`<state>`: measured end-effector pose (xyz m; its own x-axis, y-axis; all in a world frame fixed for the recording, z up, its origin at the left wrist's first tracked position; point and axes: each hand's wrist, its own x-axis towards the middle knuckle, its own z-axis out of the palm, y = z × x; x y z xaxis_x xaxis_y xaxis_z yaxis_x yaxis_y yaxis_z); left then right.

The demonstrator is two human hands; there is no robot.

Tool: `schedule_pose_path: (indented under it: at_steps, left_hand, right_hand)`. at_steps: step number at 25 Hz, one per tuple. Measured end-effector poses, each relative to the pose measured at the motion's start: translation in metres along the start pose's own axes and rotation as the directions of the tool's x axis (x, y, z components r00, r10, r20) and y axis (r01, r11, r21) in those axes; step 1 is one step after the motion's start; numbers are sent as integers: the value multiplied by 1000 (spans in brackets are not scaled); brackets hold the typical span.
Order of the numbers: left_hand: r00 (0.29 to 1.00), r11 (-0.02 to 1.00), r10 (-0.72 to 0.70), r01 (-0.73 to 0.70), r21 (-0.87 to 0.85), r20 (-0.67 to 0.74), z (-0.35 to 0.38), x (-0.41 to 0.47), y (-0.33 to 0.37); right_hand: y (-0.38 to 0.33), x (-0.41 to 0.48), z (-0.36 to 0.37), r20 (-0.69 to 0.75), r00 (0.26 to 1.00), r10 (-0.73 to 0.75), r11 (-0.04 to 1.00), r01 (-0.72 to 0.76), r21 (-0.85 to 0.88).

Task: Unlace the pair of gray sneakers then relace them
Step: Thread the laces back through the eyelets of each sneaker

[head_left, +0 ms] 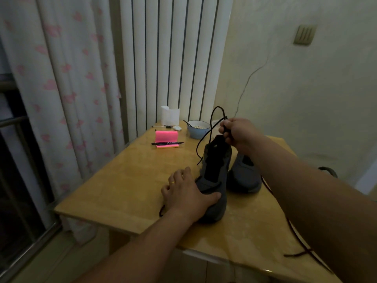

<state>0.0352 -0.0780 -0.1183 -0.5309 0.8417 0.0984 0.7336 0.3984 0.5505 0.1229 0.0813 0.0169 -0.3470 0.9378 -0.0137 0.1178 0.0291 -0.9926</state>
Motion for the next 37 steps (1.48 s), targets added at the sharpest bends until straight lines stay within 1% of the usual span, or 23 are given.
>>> schedule_pose_path:
  at_steps: [4, 7, 9, 11, 13, 14, 16, 17, 18, 20, 21, 22, 23, 25, 27, 28, 29, 30, 31, 32, 35, 37]
  left_hand:
    - [1000, 1000, -13, 13, 9, -16, 1, -4, 1]
    - [999, 999, -32, 32, -3, -16, 2, -3, 1]
    - [999, 999, -38, 38, 6, -13, 3, -5, 2]
    - [1000, 1000, 15, -15, -16, 14, 1, -6, 3]
    - [990, 982, 138, -136, -128, 5, -10, 0, 6]
    - [980, 953, 196, -201, -228, -45, -21, 8, 12]
    - [940, 843, 274, -336, -419, -203, -52, 33, 34]
    - [923, 793, 285, -378, -478, -257, -73, 50, 50]
    - [914, 758, 298, -403, -514, -277, -95, 64, 66]
    - [908, 734, 357, -418, -535, -220, -134, 89, 95]
    - [903, 732, 390, -422, -535, -179, -147, 97, 105]
    - [896, 739, 420, -429, -519, -142, -154, 105, 112]
    - [890, 746, 442, -436, -503, -115, -159, 111, 116]
    - [880, 733, 469, -438, -520, -80, -160, 118, 119]
    - [885, 714, 463, -409, -568, -55, -158, 126, 120]
    - [887, 712, 459, -400, -577, -50, -158, 128, 119]
    - [889, 714, 456, -397, -576, -48, -158, 130, 118]
    - [887, 717, 459, -401, -570, -47, -156, 132, 117]
    - [885, 719, 464, -406, -564, -46, -155, 135, 118]
    - [887, 718, 460, -400, -569, -43, -154, 138, 118]
    - [899, 686, 434, -369, -626, -55, -148, 141, 119]
    - [928, 720, 348, -355, -597, -132, -130, 133, 105]
  right_hand:
    - [-40, 20, -4, -98, 994, -37, 999, 39, 15]
    - [-73, 27, -8, -150, 986, -77, 995, 85, 50]
    - [-85, 29, -8, -160, 982, -102, 993, 110, 41]
    - [-85, 25, -5, -103, 987, -120, 992, 123, 21]
    - [-81, 19, -3, -25, 989, -145, 989, 145, 9]
    - [-81, 16, -3, 13, 986, -165, 986, 165, 0]
    - [-85, 10, -8, 87, 971, -222, 974, 224, -24]
    - [-89, 6, -12, 121, 960, -253, 964, 261, -55]
    - [-94, 2, -15, 148, 948, -282, 948, 299, -113]
    - [-103, -6, -19, 179, 926, -332, 890, 370, -266]
    - [-107, -8, -20, 197, 916, -349, 861, 396, -319]
    - [-110, -9, -22, 216, 909, -356, 847, 412, -337]
    - [-112, -10, -25, 223, 907, -358, 846, 416, -333]
    - [-109, -13, -30, 178, 921, -348, 866, 388, -315]
    - [-90, -15, -37, 116, 957, -265, 928, 286, -239]
    - [-73, -18, -40, 138, 971, -196, 958, 219, -184]
    - [-54, -21, -41, 209, 968, -136, 974, 169, -150]
    - [-36, -25, -40, 301, 948, -101, 976, 153, -153]
    - [-21, -27, -39, 373, 923, -90, 974, 159, -160]
    - [-10, -26, -37, 404, 909, -98, 971, 177, -163]
    - [-2, -13, -32, 349, 923, -163, 955, 236, -178]
    - [1, -3, -31, 304, 937, -171, 950, 239, -202]
